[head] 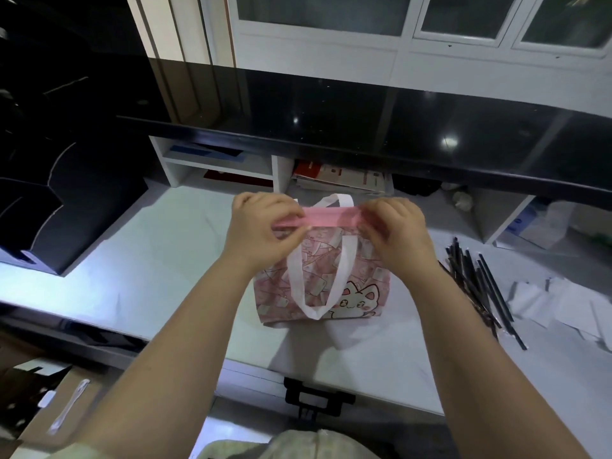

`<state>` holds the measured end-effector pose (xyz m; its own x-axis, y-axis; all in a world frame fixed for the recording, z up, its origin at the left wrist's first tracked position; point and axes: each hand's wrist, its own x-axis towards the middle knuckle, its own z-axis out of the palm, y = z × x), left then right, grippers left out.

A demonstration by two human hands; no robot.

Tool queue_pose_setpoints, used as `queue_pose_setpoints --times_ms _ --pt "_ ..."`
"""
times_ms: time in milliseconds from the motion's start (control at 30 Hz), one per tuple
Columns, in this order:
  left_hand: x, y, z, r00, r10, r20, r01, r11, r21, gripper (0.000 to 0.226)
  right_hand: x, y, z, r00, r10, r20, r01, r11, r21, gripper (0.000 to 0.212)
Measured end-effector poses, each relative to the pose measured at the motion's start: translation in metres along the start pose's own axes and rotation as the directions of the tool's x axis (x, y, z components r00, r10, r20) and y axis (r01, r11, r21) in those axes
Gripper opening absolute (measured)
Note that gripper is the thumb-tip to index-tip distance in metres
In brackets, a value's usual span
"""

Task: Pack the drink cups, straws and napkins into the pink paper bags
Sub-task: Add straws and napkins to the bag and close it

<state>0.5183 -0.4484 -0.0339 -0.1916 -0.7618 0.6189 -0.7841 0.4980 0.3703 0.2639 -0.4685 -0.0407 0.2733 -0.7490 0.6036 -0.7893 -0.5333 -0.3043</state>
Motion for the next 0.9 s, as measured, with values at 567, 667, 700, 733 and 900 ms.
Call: queue_pose_setpoints --times_ms 567,667,700,733,900 --pt "0.018 0.041 0.035 0.982 -0.161 0.097 0.121 0.937 0.327 0.023 0.019 -0.051 0.024 0.993 0.093 0.074 -0.088 0.993 -0.075 0.018" --pt "0.018 0.046 0.037 0.978 -0.173 0.117 0.119 0.921 0.37 0.022 0.019 -0.05 0.027 0.994 0.093 0.063 -0.087 0.992 -0.092 0.016" --pt "0.018 0.047 0.038 0.975 -0.186 0.12 0.128 0.916 0.381 0.022 0.019 -0.05 0.029 0.994 0.095 0.062 -0.088 0.99 -0.113 0.015" --pt "0.018 0.048 0.039 0.973 -0.199 0.119 0.137 0.909 0.394 0.022 0.018 -0.051 0.032 0.993 0.099 0.059 -0.091 0.987 -0.133 0.014" --pt "0.015 0.051 0.043 0.967 -0.214 0.139 0.137 0.896 0.423 0.028 0.013 -0.054 0.038 0.992 0.119 0.033 -0.112 0.98 -0.166 0.017"
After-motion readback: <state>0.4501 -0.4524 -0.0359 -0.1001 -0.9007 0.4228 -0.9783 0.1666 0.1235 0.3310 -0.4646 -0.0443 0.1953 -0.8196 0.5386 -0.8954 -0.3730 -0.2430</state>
